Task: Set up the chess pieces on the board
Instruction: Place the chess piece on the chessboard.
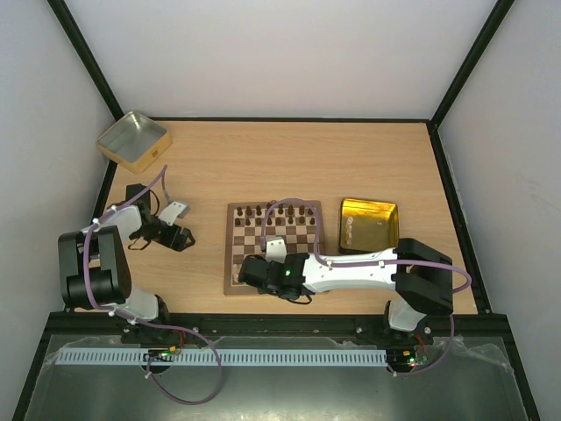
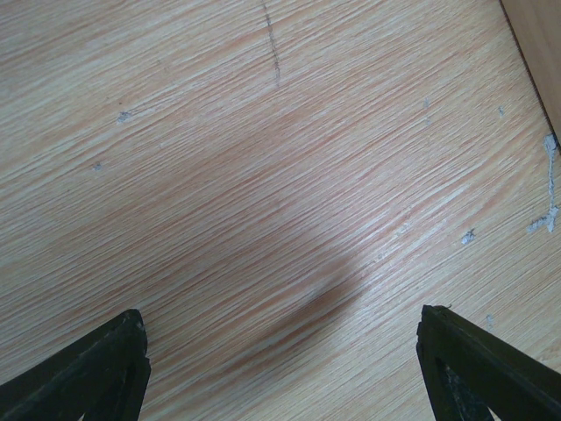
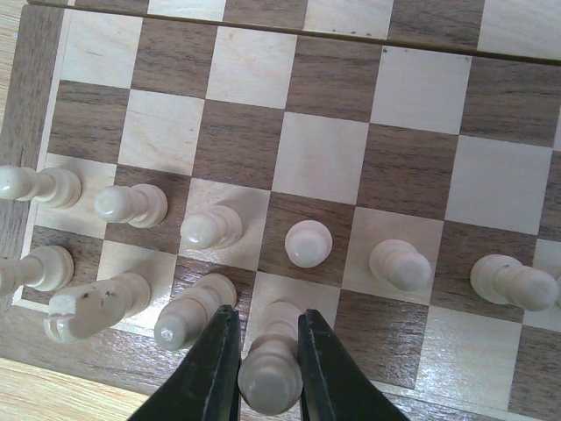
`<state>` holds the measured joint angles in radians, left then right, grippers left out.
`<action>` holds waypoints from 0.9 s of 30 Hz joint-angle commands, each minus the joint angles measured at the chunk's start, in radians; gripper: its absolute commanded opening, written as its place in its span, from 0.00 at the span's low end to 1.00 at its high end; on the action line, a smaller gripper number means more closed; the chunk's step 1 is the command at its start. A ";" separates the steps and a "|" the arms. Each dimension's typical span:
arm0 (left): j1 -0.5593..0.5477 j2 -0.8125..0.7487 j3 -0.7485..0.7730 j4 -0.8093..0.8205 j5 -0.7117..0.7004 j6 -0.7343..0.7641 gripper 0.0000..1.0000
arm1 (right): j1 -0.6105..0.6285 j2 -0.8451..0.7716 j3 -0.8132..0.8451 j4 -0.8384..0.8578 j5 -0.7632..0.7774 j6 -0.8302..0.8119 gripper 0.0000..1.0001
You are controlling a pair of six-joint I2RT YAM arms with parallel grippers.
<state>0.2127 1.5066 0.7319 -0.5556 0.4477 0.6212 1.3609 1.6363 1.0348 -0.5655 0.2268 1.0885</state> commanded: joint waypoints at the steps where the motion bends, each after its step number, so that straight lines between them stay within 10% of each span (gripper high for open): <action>1: 0.005 0.009 -0.034 -0.066 -0.023 -0.003 0.84 | -0.002 0.014 0.000 -0.001 0.008 0.007 0.14; 27: 0.005 0.021 -0.032 -0.068 -0.020 0.000 0.84 | -0.016 -0.037 0.059 -0.081 0.066 0.003 0.25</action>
<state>0.2127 1.5066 0.7319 -0.5556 0.4480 0.6216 1.3540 1.6325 1.0626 -0.6033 0.2485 1.0885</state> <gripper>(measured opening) 0.836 0.254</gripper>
